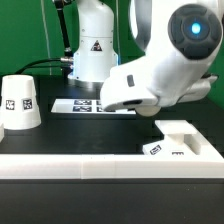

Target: Assemble lamp

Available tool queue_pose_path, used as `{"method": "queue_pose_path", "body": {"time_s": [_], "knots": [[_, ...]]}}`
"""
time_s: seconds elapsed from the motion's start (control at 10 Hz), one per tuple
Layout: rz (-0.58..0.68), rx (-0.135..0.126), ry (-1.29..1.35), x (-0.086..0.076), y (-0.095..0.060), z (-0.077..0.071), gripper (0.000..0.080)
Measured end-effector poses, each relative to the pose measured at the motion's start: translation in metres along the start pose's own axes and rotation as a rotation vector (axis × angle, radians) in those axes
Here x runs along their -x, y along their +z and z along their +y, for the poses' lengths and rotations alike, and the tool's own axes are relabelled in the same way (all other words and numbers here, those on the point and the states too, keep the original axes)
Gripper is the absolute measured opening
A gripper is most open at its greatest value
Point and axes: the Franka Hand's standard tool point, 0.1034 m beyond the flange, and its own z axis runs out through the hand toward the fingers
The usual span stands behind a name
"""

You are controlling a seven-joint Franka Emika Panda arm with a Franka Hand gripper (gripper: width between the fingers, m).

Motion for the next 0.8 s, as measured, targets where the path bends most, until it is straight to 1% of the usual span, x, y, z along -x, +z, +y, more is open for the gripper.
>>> {"method": "queue_pose_path", "body": {"time_s": [0.2,0.3,0.4,0.5,0.6,0.7,0.8], "knots": [[0.007,-0.01,0.001,0.008,-0.032,0.004,0.0579],[0.033,-0.011,0.002,0.006,-0.043,0.005,0.0579],[0.069,-0.007,0.002,0.001,-0.043,0.005,0.058],[0.076,-0.007,0.002,-0.001,-0.043,0.005,0.058],[0.133,-0.002,0.003,-0.008,-0.049,0.006,0.058],[0.205,0.004,-0.001,-0.01,-0.056,0.007,0.058],[0.281,0.011,-0.013,-0.005,-0.07,0.011,0.058]]}}
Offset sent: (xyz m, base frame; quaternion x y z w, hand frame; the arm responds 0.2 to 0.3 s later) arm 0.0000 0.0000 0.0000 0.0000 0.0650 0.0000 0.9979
